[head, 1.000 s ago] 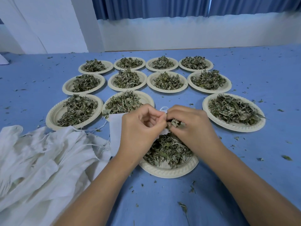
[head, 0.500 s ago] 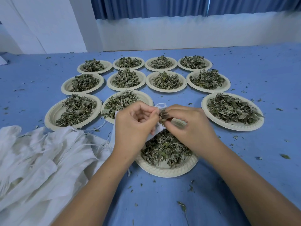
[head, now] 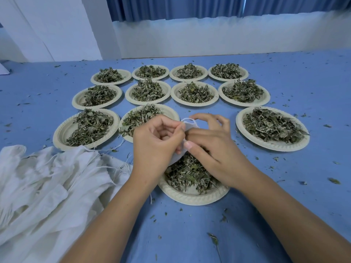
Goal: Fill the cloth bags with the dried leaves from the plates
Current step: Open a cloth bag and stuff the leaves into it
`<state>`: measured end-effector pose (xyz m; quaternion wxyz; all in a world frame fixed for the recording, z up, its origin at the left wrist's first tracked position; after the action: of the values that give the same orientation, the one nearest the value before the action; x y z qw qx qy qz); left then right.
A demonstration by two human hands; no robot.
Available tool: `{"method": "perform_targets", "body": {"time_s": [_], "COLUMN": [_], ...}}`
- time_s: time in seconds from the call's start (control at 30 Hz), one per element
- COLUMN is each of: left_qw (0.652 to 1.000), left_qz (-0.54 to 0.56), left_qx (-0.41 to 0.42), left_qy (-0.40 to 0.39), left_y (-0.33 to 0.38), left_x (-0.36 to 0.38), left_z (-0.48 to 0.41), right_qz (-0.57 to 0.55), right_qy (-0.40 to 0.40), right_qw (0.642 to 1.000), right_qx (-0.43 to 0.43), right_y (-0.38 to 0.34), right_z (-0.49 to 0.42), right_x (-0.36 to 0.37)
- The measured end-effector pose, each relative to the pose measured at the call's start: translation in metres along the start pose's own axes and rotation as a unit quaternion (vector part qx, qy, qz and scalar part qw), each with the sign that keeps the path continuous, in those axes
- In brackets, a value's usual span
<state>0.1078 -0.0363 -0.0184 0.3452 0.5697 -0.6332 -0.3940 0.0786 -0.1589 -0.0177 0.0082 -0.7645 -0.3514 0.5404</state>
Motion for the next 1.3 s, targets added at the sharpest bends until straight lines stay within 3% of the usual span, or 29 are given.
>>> {"method": "perform_targets", "body": {"time_s": [0.07,0.17,0.23,0.33,0.4,0.43,0.5,0.6,0.63,0.77,0.8,0.97,1.13,1.3], "left_qw": [1.0,0.999,0.999,1.0,1.0,1.0,1.0,0.996,0.994,0.992,0.992,0.992,0.992,0.99], "left_qz": [-0.01,-0.014,-0.013,0.001,-0.006,-0.011,-0.017,-0.021,-0.016,-0.008,-0.01,-0.012,-0.012,-0.013], "left_qx": [-0.001,-0.002,-0.003,0.001,0.001,-0.001,-0.006,-0.024,-0.029,-0.035,-0.034,-0.03,-0.034,-0.027], "left_qy": [0.007,0.032,0.032,-0.014,-0.027,-0.023,0.008,0.082,0.1,0.12,0.12,0.125,0.124,0.14], "left_y": [-0.001,-0.003,-0.003,0.0,0.001,0.0,-0.001,-0.004,-0.005,-0.006,-0.005,-0.004,-0.004,-0.001], "left_x": [-0.001,-0.007,-0.007,0.003,0.007,0.006,-0.001,-0.019,-0.023,-0.029,-0.029,-0.031,-0.03,-0.033], "left_z": [0.0,-0.002,-0.002,0.001,0.003,0.002,0.0,-0.004,-0.005,-0.007,-0.007,-0.007,-0.006,-0.006], "right_qz": [-0.014,-0.085,-0.084,-0.031,-0.057,-0.112,-0.265,-0.257,-0.25,-0.241,-0.231,-0.197,-0.055,-0.052], "right_qy": [0.014,0.159,0.187,0.033,-0.067,-0.07,-0.002,0.114,0.097,-0.164,-0.193,-0.152,-0.243,-0.189], "right_qw": [1.0,0.984,0.978,0.998,0.996,0.991,0.962,0.959,0.962,0.941,0.939,0.962,0.966,0.978], "right_qx": [0.002,-0.003,-0.025,-0.037,-0.019,0.005,0.061,0.042,0.06,0.171,0.169,0.109,0.069,0.077], "right_y": [0.002,0.009,0.007,-0.007,-0.002,0.003,0.017,0.029,0.034,0.036,0.034,0.034,0.029,0.029], "right_z": [0.001,0.005,0.008,0.001,-0.001,-0.003,-0.005,0.003,0.005,0.01,0.011,0.003,0.005,0.001], "right_x": [-0.003,-0.036,-0.044,-0.013,0.01,0.011,-0.006,-0.041,-0.042,0.003,0.011,-0.001,0.02,0.009]}}
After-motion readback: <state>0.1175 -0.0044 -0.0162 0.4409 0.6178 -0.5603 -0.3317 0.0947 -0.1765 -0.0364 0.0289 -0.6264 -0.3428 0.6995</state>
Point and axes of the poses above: each hand's wrist, its own z-axis away from the middle knuckle, its own x-axis out of the palm, y = z × x, the point moved 7 cm from there along -z, towards the middle knuckle, and after that the axes turned 4 degrees about -y, right-handed, at the moved point
